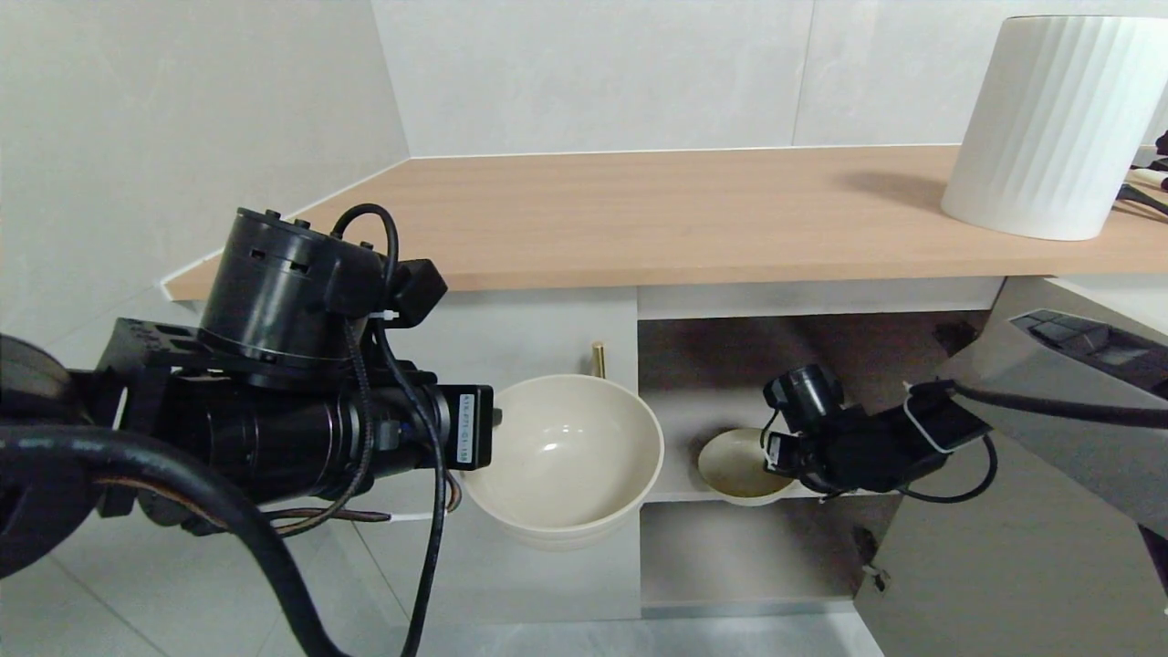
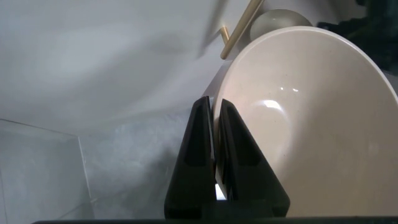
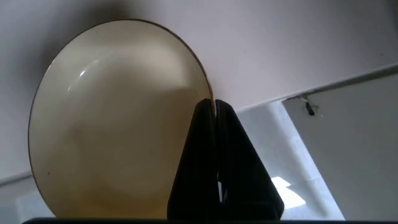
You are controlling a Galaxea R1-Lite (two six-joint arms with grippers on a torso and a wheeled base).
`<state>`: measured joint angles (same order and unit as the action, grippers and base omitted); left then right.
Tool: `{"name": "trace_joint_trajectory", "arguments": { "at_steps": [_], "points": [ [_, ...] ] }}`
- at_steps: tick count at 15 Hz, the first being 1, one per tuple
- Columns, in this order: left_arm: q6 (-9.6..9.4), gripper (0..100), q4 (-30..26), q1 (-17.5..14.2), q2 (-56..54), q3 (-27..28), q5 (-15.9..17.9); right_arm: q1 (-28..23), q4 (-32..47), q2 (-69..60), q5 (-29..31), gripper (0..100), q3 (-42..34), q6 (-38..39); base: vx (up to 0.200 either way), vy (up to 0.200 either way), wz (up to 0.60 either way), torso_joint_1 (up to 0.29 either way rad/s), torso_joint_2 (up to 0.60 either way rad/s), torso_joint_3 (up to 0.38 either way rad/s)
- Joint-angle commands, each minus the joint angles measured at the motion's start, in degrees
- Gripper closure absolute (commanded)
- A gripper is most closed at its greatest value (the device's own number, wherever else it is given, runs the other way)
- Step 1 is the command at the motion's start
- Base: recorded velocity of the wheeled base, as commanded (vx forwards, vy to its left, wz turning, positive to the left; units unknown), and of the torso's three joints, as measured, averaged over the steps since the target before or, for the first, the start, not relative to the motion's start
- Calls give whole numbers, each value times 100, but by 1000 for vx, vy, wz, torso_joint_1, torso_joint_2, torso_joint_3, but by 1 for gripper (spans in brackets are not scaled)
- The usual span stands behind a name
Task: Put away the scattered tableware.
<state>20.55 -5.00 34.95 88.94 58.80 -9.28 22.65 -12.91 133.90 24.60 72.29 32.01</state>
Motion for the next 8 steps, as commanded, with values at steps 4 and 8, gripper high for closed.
{"name": "trace_joint_trajectory", "arguments": {
  "at_steps": [4, 8],
  "points": [
    [1, 100, -1, 3, 9, 0, -13, -182, -1, 628, 265, 100, 637, 33, 0, 0, 0, 0, 0, 0],
    [1, 100, -1, 3, 35, 0, -13, -191, -1, 734, 308, 100, 857, 86, 0, 0, 0, 0, 0, 0]
  ]
}}
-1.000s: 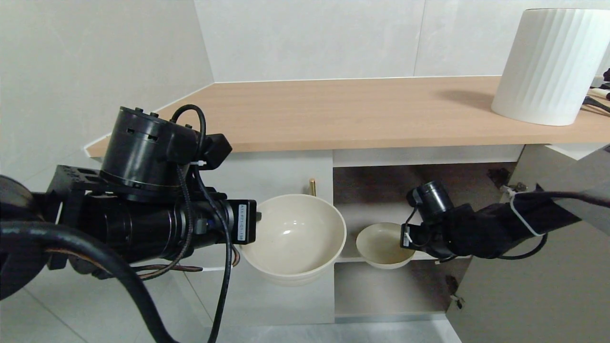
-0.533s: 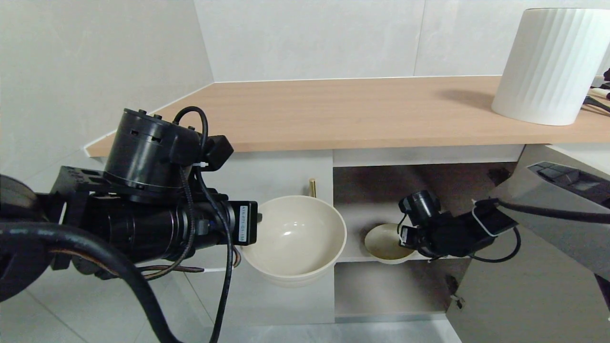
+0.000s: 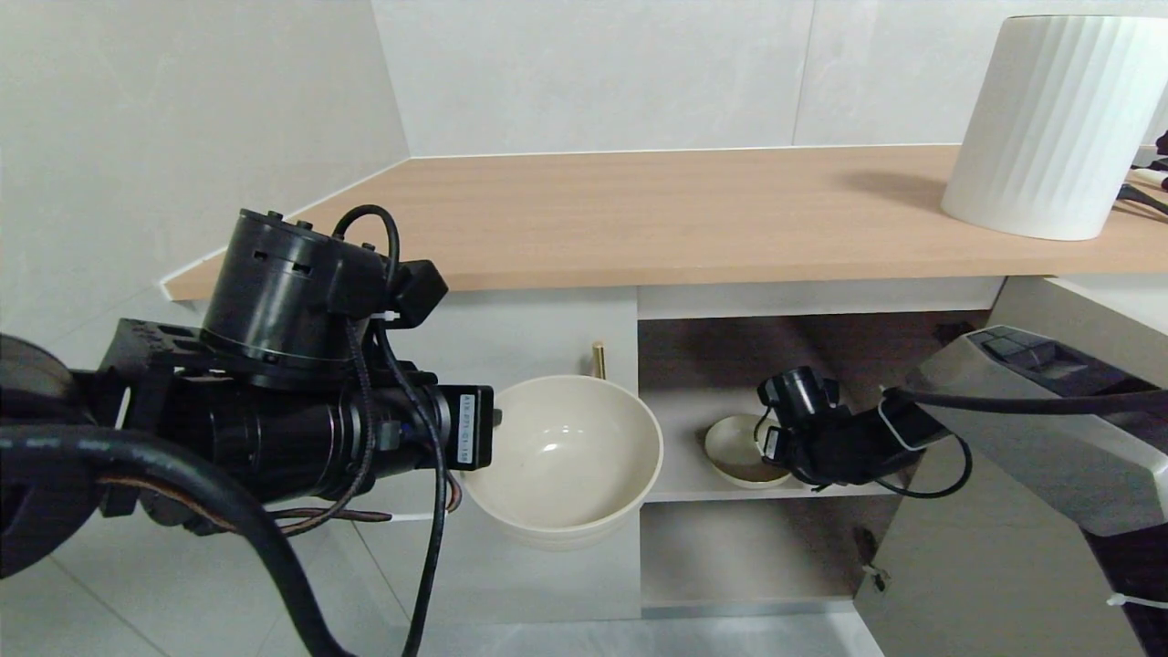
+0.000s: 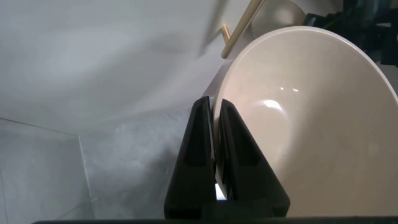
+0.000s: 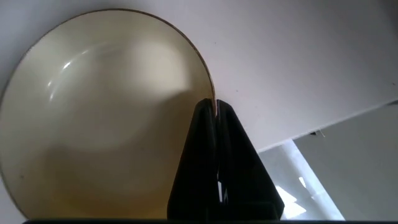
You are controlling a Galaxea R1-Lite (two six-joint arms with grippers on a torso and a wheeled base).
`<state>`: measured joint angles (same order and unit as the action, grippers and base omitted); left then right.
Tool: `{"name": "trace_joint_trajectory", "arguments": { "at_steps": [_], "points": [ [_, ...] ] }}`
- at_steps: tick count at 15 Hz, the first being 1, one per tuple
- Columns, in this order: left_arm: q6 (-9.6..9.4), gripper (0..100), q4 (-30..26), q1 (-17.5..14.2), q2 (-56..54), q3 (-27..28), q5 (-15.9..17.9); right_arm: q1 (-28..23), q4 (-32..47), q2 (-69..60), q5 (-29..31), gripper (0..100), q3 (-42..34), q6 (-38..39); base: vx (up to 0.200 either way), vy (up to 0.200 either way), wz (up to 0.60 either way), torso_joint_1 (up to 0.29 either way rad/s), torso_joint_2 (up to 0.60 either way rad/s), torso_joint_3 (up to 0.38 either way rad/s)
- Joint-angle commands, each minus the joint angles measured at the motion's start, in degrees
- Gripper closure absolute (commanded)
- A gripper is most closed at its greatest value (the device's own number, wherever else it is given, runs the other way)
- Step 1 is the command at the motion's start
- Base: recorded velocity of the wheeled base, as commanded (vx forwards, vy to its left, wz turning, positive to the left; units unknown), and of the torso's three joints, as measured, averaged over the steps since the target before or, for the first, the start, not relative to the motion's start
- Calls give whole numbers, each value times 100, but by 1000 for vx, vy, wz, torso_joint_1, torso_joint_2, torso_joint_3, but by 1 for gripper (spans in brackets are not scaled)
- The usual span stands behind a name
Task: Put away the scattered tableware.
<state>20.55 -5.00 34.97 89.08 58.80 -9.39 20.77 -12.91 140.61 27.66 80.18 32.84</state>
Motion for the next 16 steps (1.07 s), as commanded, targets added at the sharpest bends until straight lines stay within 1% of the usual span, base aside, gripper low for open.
{"name": "trace_joint_trajectory", "arguments": {
  "at_steps": [1, 3, 7, 8, 13, 15, 16],
  "points": [
    [1, 100, -1, 1, 22, 0, -2, -3, -1, 72, 11, 100, 112, 12, 0, 0, 0, 0, 0, 0],
    [1, 100, -1, 1, 22, 0, -2, -3, -1, 160, 257, 100, 253, 12, 0, 0, 0, 0, 0, 0],
    [1, 100, -1, -8, 22, 0, -2, -3, -1, 204, 301, 100, 358, 82, 0, 0, 0, 0, 0, 0],
    [1, 100, -1, 1, 22, 0, -2, -3, -1, 222, 328, 0, 393, 73, 0, 0, 0, 0, 0, 0],
    [1, 100, -1, -8, 48, 0, -2, -3, 17, 107, 363, 0, 411, 188, 0, 0, 0, 0, 0, 0],
    [-25, 100, -1, -8, 145, 0, 7, 50, 43, -692, 178, 0, -213, 214, 0, 0, 0, 0, 0, 0],
    [-43, 100, 8, 1, 207, 0, 7, 120, 61, -1079, -112, 0, -565, 161, 0, 0, 0, 0, 0, 0]
  ]
}}
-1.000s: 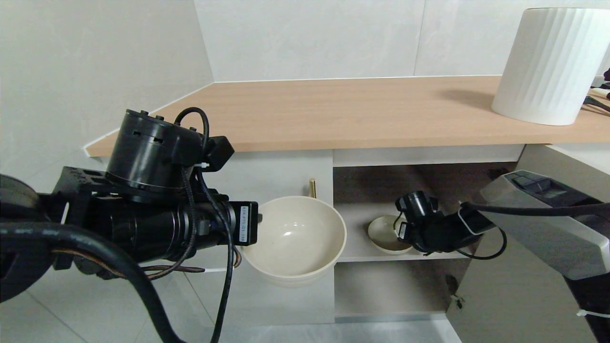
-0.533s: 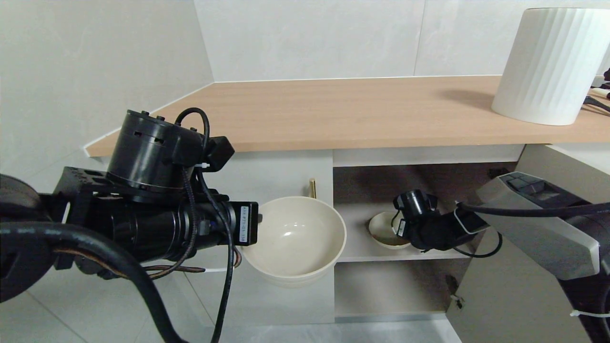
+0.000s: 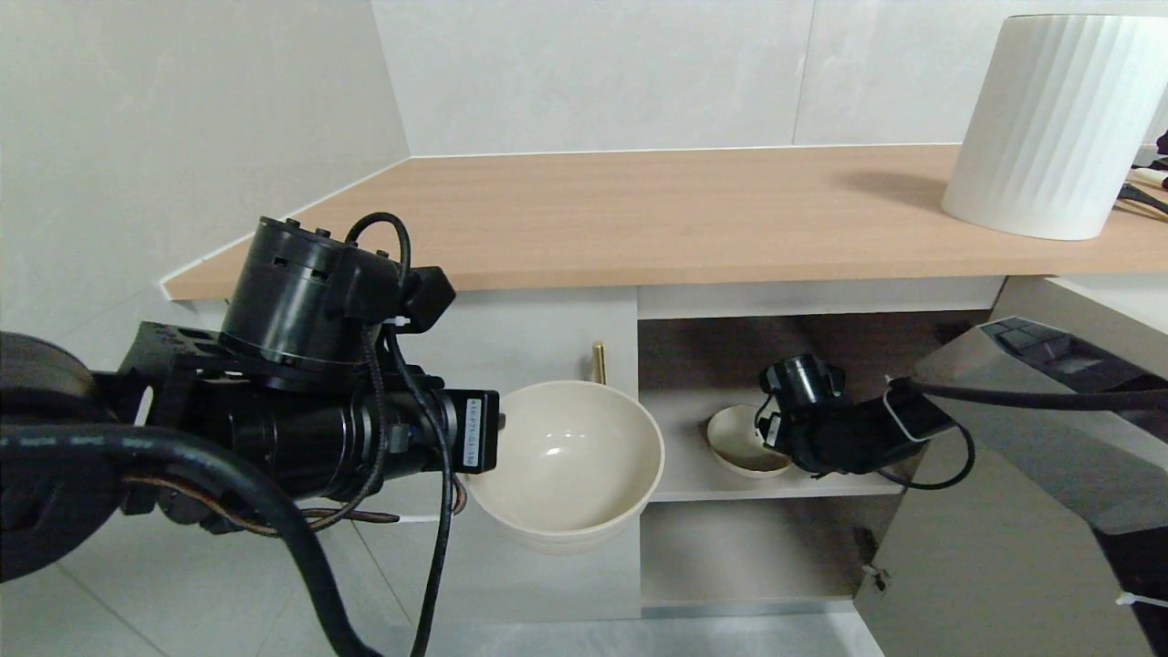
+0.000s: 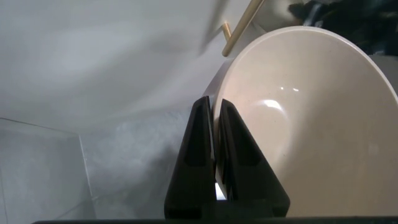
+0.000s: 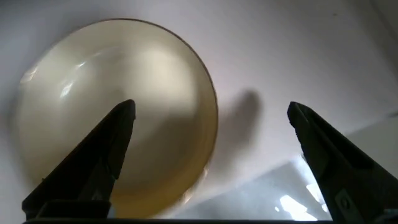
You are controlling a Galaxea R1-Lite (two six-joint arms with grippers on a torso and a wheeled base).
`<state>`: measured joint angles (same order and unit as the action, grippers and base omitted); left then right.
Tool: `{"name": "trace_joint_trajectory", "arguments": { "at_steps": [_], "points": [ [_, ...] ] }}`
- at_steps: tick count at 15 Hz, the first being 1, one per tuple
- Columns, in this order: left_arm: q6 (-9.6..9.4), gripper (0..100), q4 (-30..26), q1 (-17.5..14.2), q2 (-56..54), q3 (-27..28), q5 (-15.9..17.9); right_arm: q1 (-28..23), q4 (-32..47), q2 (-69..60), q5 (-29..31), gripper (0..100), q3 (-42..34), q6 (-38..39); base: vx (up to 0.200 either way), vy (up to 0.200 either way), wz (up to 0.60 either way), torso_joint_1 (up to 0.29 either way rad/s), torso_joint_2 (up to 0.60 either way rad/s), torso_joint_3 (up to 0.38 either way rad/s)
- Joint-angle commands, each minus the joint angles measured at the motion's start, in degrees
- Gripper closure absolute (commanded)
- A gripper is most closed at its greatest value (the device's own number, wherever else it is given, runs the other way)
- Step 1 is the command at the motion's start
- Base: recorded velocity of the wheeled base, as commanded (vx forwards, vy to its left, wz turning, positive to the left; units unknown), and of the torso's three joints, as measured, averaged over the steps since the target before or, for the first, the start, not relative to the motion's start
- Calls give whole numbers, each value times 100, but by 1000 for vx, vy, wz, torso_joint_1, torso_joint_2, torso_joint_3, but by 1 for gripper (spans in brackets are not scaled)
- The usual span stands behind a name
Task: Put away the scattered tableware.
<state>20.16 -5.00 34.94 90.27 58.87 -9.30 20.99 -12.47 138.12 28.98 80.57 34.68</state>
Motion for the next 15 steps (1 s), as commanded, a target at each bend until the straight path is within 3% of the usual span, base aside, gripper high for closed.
{"name": "trace_joint_trajectory", "arguments": {
  "at_steps": [1, 3, 6, 8, 11, 15],
  "points": [
    [-48, 100, 8, 13, 175, 2, -1, 230, 61, -1393, -700, 0, -1078, -207, 0, 0, 0, 0, 0, 0],
    [-232, 100, 43, 92, 386, 2, -1, 406, 254, -2351, -1114, 0, -1755, -489, 0, 0, 0, 0, 0, 0],
    [-232, 100, 87, 426, 843, 2, -10, 590, 623, -3889, -2054, 0, -2414, -1139, 0, 0, 0, 0, 0, 0],
    [-188, 100, 491, 725, 1309, -104, -160, 880, 1317, -4592, -2783, 0, -2432, -1174, 0, 0, 0, 0, 0, 0],
    [-171, 100, 1256, 1015, 1898, -271, -740, 1249, 1774, -4970, -3574, 0, -2405, -1165, 0, 0, 0, 0, 0, 0],
    [-171, 100, 1669, 1129, 2073, -279, -977, 1610, 1906, -4496, -3689, 0, -2414, -1157, 0, 0, 0, 0, 0, 0]
  ]
}}
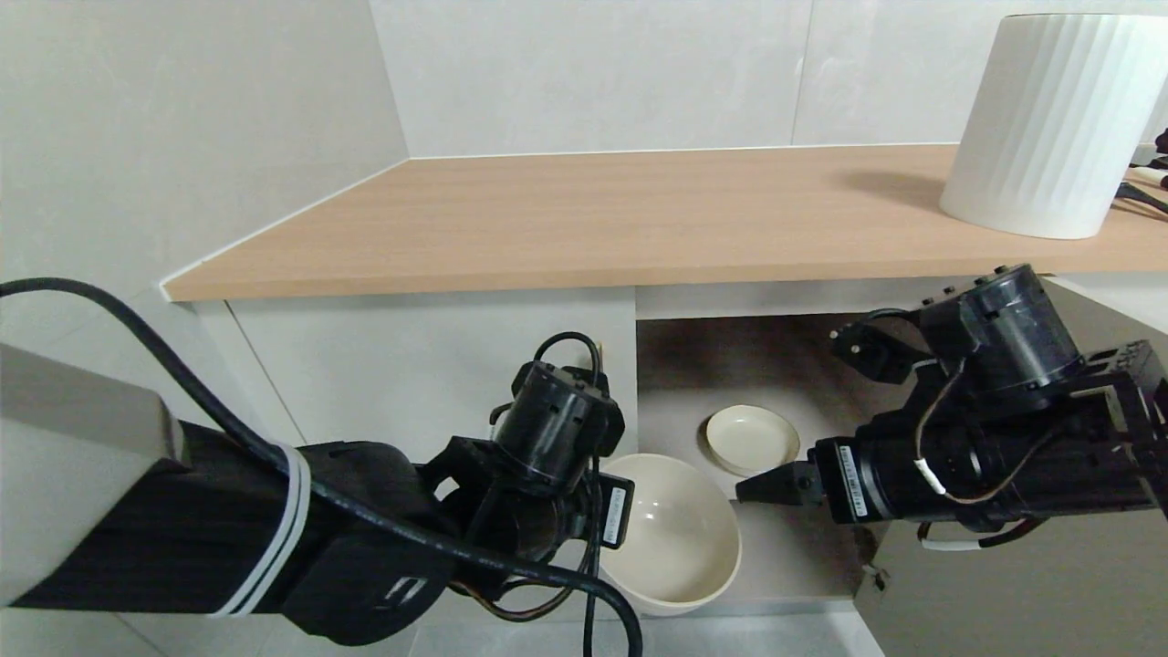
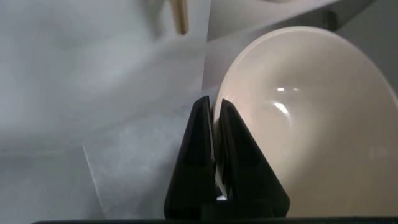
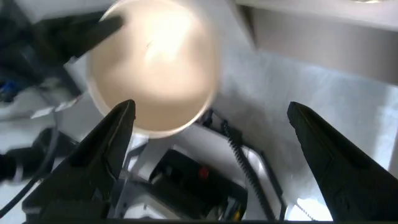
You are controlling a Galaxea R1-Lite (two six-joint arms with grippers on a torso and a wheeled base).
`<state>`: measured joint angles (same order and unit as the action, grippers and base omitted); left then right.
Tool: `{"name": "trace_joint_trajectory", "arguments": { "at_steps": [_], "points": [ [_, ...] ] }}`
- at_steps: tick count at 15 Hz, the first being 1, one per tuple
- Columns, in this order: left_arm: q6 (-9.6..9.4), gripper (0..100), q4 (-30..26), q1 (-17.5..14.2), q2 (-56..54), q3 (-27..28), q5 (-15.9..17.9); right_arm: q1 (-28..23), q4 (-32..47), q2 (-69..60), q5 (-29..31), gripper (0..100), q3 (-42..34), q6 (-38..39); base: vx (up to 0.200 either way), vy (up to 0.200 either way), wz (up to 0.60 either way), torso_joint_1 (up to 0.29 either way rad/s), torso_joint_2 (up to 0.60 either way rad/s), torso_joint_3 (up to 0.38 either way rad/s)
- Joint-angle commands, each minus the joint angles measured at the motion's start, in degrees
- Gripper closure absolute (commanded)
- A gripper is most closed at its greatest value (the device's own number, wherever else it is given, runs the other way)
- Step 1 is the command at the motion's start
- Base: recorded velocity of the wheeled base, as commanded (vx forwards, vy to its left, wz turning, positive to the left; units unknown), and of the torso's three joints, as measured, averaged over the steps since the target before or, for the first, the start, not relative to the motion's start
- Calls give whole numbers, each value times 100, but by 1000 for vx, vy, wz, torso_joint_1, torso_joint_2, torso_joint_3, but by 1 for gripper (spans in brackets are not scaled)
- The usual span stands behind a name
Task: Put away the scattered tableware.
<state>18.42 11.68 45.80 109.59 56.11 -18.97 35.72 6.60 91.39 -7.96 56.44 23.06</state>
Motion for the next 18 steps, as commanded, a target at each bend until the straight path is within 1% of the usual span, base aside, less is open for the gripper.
{"name": "trace_joint_trajectory", "arguments": {
  "at_steps": [1, 4, 7, 12, 13, 15, 18],
  "points": [
    [4, 100, 1, 52, 89, -4, -81, 137, 0, 379, 49, 0, 7, 5, 0, 0, 0, 0, 0, 0],
    [4, 100, 1, 87, -105, -4, -160, 137, -27, 845, 269, 0, 51, 23, 0, 0, 0, 0, 0, 0],
    [4, 100, 1, 87, -210, -13, -169, 137, -44, 1364, 488, 0, 218, 102, 0, 0, 0, 0, 0, 0],
    [4, 100, -8, 113, -122, -4, -160, 146, -299, 1504, 515, 0, 218, 242, 0, 0, 0, 0, 0, 0],
    [4, 100, 1, 122, -105, -4, -160, 146, -361, 1513, 515, 100, 227, 304, 0, 0, 0, 0, 0, 0],
    [4, 100, 1, 122, -43, -4, -160, 155, -563, 1513, 515, 100, 200, 401, 0, 0, 0, 0, 0, 0],
    [4, 100, 10, 131, 9, 5, -160, 269, -572, 1601, 506, 100, 218, 436, 0, 0, 0, 0, 0, 0]
  ]
}}
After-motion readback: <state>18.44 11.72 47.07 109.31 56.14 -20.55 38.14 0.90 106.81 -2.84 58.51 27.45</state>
